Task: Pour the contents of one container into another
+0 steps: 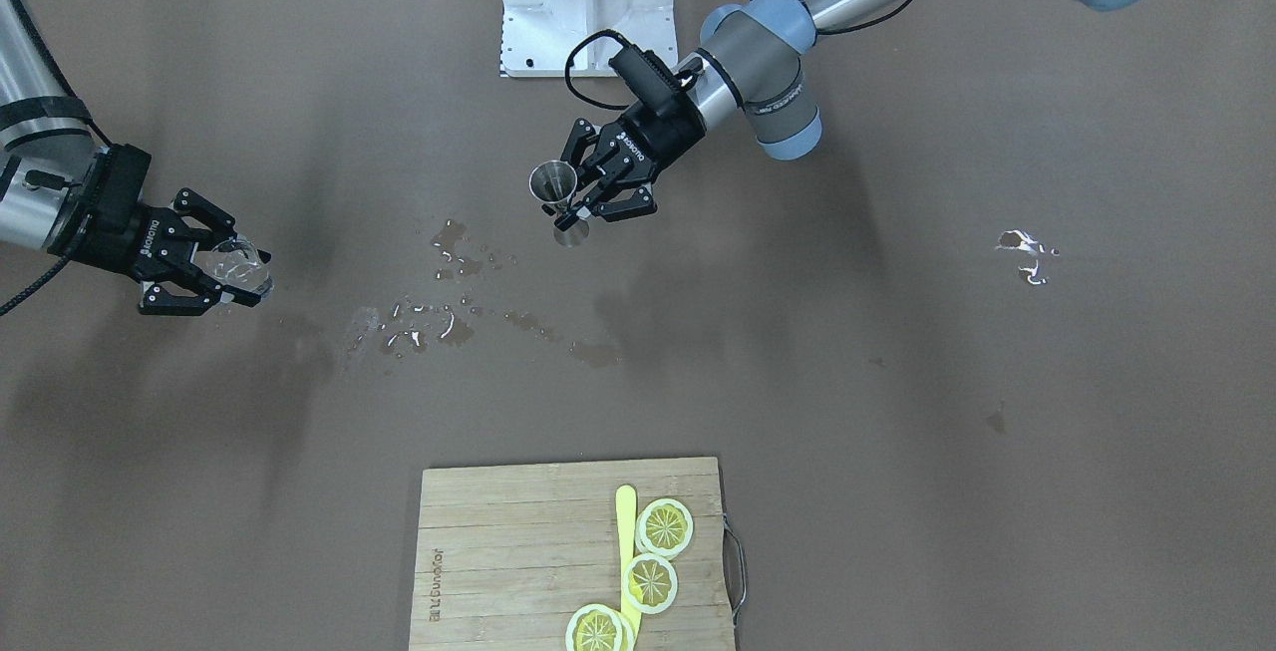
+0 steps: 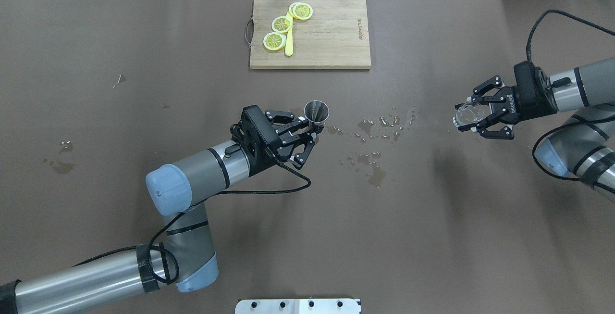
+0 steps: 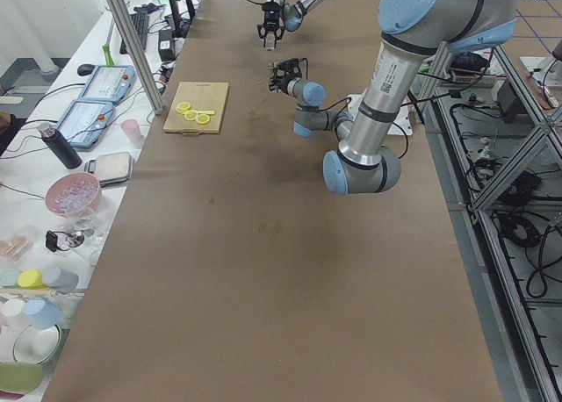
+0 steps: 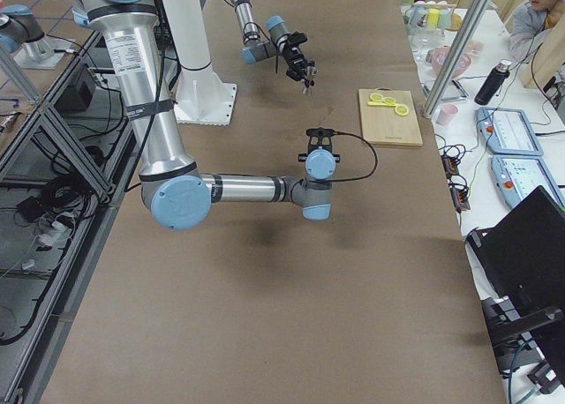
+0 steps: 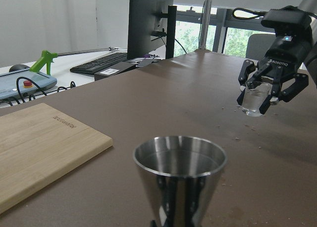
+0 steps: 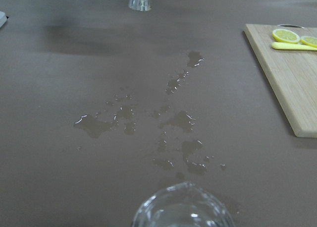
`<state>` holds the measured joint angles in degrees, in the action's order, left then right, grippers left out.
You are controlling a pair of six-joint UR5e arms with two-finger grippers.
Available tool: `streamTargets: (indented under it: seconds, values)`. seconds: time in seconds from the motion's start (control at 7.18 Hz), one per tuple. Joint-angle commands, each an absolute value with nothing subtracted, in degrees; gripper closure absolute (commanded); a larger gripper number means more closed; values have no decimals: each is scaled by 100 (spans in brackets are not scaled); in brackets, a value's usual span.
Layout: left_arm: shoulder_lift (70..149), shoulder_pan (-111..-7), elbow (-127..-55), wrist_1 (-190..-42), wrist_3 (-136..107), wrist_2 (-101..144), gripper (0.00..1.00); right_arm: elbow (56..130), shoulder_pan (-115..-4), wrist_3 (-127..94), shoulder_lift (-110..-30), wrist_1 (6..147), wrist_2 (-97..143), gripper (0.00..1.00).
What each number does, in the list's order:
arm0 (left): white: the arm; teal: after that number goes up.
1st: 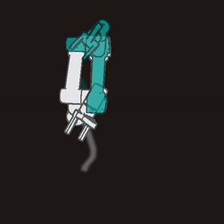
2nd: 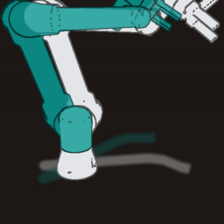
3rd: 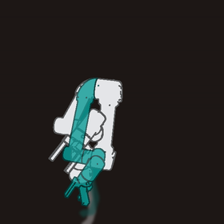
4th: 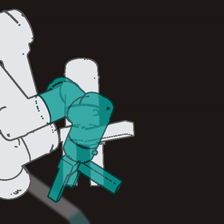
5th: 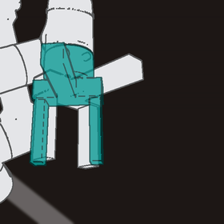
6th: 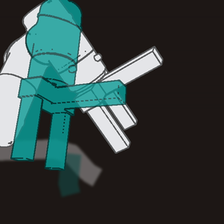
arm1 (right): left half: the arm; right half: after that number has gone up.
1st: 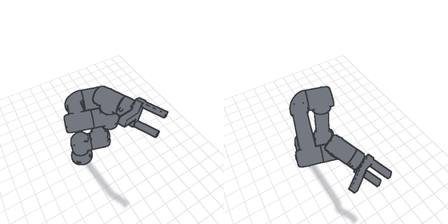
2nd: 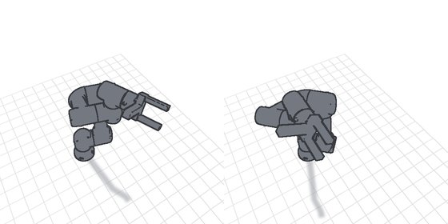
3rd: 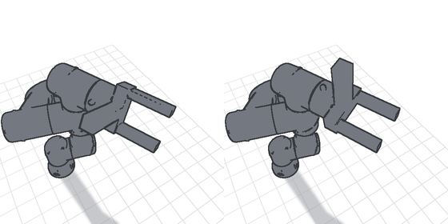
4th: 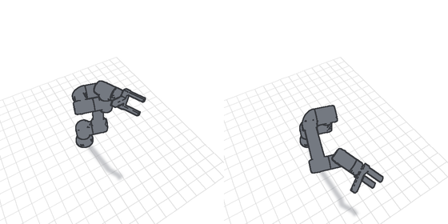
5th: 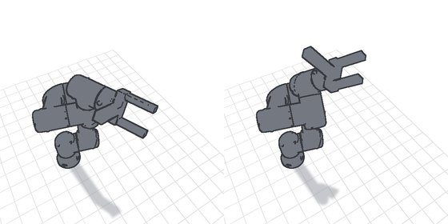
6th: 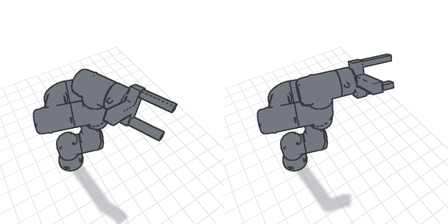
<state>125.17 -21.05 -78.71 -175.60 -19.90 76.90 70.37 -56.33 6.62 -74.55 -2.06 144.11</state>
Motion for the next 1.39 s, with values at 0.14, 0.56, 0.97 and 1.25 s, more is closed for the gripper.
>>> streamTargets:
  seconds: [0.14, 0.56, 0.97, 1.25]
  values:
    - [12507, -2101, -7858, -17596, -1986, 7611, 100, 7555, -5836, 1134, -7093, 760, 14924, 100]
    - [12524, -2101, -7849, -17569, -1986, 7620, 100, 7743, -5862, 1134, -6996, 1186, 14907, 100]
    - [12524, -2101, -7858, -17578, -1986, 7620, 100, 7735, -5880, 1125, -6944, 1178, 14933, 100]
    - [12516, -2101, -7858, -17578, -1986, 7620, 100, 7778, -5889, 1020, -6751, 1370, 14889, 100]
